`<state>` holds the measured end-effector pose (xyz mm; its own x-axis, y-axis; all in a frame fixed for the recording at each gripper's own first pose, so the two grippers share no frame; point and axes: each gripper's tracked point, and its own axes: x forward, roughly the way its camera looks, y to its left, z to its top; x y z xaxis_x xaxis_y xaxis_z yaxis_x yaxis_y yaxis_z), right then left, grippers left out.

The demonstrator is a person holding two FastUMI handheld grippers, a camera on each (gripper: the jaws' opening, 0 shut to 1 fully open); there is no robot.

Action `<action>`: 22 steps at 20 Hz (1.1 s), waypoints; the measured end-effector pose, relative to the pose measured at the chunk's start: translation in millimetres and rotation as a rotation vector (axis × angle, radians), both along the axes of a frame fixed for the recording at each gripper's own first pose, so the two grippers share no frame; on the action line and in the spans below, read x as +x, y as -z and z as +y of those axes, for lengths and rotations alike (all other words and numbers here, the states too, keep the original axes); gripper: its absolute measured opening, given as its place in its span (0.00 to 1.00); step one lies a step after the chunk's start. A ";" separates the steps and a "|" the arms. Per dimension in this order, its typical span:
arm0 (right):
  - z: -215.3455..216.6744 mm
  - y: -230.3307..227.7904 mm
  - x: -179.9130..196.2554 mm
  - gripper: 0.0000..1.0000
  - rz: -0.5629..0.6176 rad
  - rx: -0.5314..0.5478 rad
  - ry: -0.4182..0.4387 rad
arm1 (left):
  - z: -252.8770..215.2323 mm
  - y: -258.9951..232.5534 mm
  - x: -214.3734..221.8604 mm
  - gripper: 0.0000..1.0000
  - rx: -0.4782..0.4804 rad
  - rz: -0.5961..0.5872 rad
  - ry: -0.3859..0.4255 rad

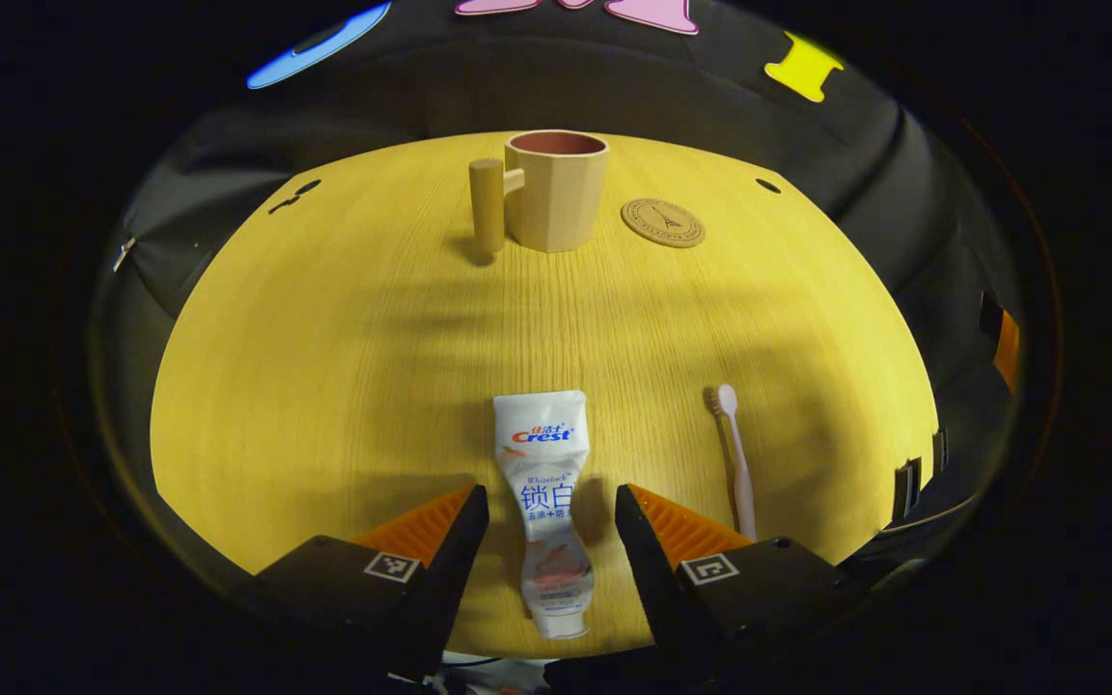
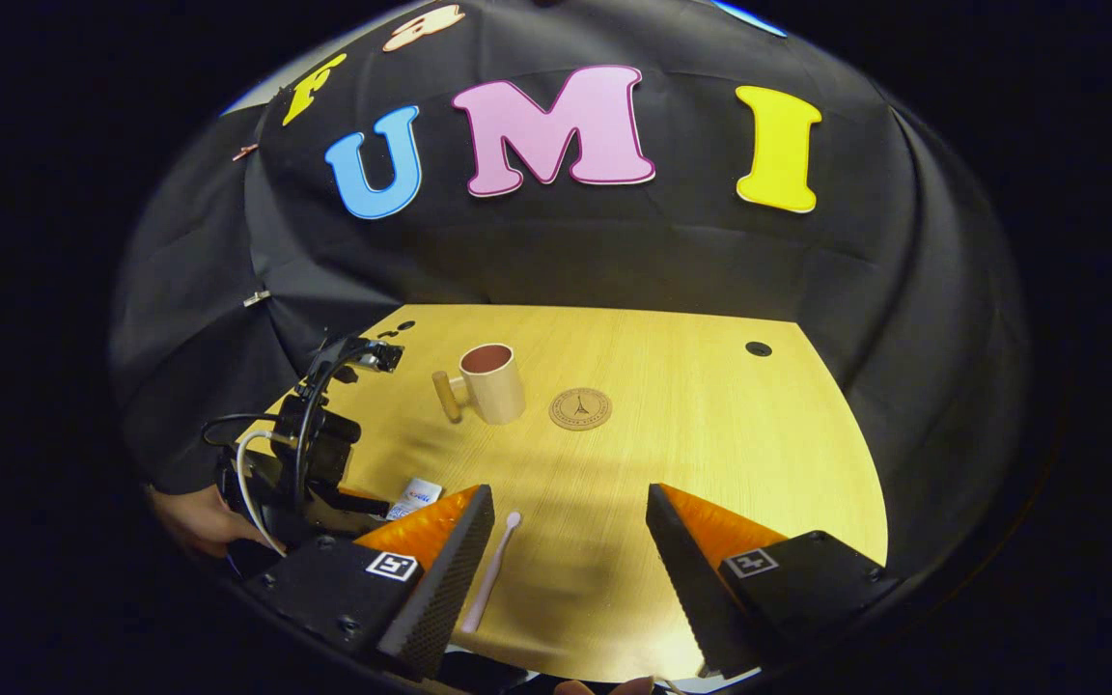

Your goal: Put the toothbrush and toothpaste on the desktop into the cup, then pick up the cup and place it on the coaster on the desktop.

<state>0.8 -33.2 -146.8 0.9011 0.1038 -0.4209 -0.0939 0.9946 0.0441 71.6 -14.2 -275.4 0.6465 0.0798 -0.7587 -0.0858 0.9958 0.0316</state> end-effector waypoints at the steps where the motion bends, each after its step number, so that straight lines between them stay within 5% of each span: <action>1: 0.4 4.8 2.3 0.98 0.011 0.002 -0.007 | 0.9 1.8 0.8 0.82 0.003 0.011 -0.006; 7: 9.5 31.4 0.3 0.98 0.113 0.033 -0.032 | 5.8 9.8 6.2 0.69 0.022 0.056 -0.037; 14: 23.4 65.6 -4.0 0.98 0.222 0.003 -0.026 | 9.3 12.8 3.6 0.67 0.017 0.110 -0.068; 19: 45.8 88.7 -9.1 0.98 0.292 0.006 -0.003 | 14.3 12.6 -0.2 0.35 0.031 0.081 0.016; 22: 56.5 110.2 -9.4 0.97 0.340 -0.001 0.034 | 15.8 11.0 1.2 0.27 -0.006 0.034 0.075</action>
